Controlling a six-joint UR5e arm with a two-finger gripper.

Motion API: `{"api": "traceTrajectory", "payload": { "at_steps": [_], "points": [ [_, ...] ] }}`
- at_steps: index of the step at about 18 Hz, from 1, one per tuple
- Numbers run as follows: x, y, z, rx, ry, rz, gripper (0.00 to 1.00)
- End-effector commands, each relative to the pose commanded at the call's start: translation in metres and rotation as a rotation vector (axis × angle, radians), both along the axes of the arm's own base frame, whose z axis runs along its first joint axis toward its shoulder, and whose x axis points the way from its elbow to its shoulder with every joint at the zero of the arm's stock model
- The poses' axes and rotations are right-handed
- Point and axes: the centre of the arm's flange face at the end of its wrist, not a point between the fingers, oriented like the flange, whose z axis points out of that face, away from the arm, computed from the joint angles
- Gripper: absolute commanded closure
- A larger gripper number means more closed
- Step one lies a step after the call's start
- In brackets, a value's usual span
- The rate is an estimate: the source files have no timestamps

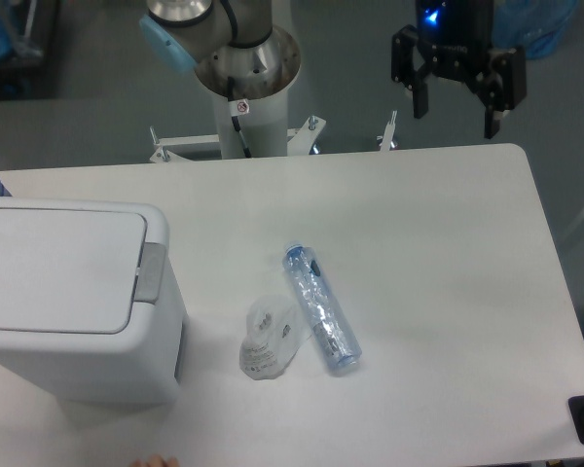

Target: Open the trash can

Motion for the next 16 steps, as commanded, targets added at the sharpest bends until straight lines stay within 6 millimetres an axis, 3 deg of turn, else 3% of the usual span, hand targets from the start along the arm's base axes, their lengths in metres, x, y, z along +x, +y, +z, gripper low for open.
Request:
{"api": "traceTrajectory", "payload": {
  "at_steps": [6,11,16],
  "points": [
    [0.001,0.005,-0.004,0.012,-0.017,0.033,0.0],
    [0.006,0.038,-0.01,0.061,-0.015,0.09,0.0],
    [0.013,0.057,-0.012,0.118,-0.032,0.174,0.0]
  ]
}}
